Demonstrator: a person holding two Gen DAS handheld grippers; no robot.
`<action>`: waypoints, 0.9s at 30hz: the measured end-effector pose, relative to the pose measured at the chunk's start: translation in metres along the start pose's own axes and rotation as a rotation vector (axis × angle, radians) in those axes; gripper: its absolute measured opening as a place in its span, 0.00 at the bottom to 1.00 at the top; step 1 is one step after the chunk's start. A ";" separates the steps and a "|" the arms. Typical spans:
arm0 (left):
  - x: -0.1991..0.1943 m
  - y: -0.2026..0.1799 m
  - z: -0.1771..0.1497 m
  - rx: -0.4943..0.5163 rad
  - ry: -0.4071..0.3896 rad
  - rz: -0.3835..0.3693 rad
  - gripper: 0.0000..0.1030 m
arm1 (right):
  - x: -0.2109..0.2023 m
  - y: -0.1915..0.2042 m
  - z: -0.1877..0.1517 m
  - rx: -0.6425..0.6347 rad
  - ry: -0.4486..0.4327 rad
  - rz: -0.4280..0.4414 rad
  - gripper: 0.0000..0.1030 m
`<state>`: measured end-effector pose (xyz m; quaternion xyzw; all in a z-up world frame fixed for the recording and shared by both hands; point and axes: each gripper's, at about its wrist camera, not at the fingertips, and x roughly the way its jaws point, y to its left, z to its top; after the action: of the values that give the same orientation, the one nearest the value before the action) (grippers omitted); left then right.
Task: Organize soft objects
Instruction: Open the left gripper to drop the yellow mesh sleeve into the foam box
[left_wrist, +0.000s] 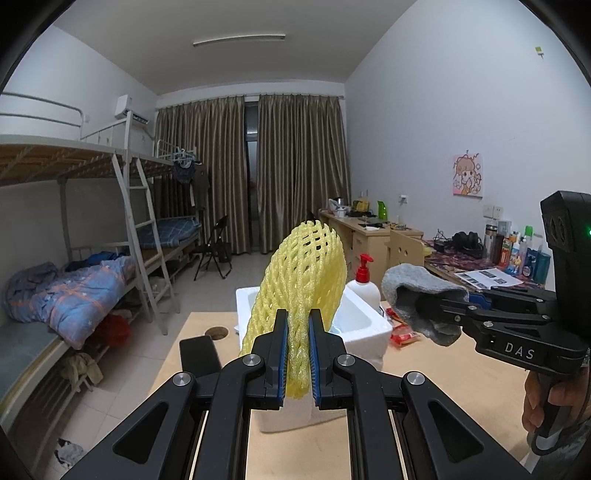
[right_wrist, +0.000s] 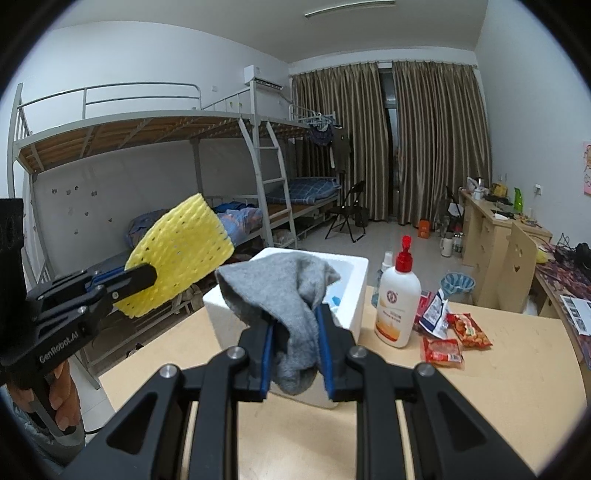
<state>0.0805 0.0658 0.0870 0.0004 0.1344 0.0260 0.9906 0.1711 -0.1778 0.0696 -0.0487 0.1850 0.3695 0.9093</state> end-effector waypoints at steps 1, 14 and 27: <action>0.005 0.001 0.001 -0.002 0.003 0.001 0.10 | 0.003 0.000 0.002 -0.002 0.004 0.002 0.25; 0.060 0.024 0.013 -0.050 0.079 -0.022 0.10 | 0.036 -0.002 0.018 -0.014 0.019 0.014 0.25; 0.102 0.028 0.021 -0.025 0.098 -0.045 0.10 | 0.054 -0.008 0.022 0.001 0.025 0.011 0.25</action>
<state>0.1829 0.0990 0.0807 -0.0162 0.1824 0.0053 0.9831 0.2189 -0.1437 0.0691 -0.0520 0.1967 0.3737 0.9050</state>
